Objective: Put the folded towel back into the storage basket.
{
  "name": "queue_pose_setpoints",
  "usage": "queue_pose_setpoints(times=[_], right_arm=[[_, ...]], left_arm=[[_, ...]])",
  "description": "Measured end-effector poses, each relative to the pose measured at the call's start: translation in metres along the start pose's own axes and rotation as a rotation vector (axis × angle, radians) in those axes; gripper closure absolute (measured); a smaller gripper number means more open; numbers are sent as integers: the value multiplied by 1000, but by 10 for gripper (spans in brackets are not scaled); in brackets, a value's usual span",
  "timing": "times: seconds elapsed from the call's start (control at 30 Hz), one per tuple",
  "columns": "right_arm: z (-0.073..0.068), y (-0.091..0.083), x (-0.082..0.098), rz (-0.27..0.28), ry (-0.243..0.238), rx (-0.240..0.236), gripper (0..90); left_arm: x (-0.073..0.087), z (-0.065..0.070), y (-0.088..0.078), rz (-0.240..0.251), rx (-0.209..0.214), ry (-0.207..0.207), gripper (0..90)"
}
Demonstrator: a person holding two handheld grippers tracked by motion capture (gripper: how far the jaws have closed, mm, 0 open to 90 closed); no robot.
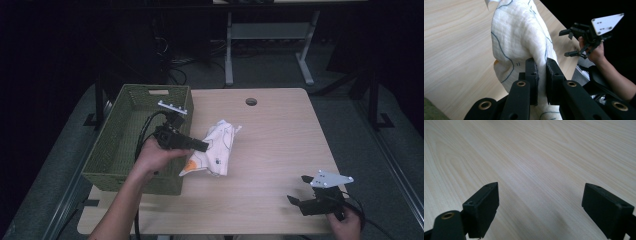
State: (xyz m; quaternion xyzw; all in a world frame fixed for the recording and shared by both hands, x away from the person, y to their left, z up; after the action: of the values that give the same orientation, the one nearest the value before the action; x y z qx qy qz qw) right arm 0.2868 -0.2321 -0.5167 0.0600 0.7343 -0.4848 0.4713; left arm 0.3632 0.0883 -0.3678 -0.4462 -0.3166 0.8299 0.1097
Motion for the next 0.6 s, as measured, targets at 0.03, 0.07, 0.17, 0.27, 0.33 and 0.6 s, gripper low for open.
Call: queue_pose_setpoints(times=[0.03, 0.07, 0.17, 0.27, 0.33, 0.6], right_arm=[[0, 0, 0, 0, 3, -1, 138], [-1, 0, 0, 0, 4, -1, 138], [0, 0, 0, -3, 8, 2, 138], [0, 1, 0, -2, 8, 3, 138], [1, 1, 0, -3, 10, 7, 138], [2, 2, 0, -7, 18, 8, 138]], left_arm=[[0, 0, 0, 0, 0, 0, 829], [0, 0, -5, 6, 6, -1, 830], [-1, -1, -11, 6, 5, 2, 829], [-1, -2, -19, 16, 9, 2, 830], [-2, -4, -28, 27, 9, -4, 830], [2, -11, -48, 54, 7, -21, 830]])
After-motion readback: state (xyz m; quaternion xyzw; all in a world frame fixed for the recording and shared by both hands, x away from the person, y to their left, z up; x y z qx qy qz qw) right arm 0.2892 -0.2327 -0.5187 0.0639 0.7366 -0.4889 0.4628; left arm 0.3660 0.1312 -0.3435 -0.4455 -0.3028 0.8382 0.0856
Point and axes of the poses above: each handheld gripper's, and its own axes: y roughly forward along the jaws, x roughly out of its underside, z roughly to its right, the point moved 9 cm from there along y, roughly forward along the jaws, and after that the axes turned 8 degrees about y, right-handed, at the moved point
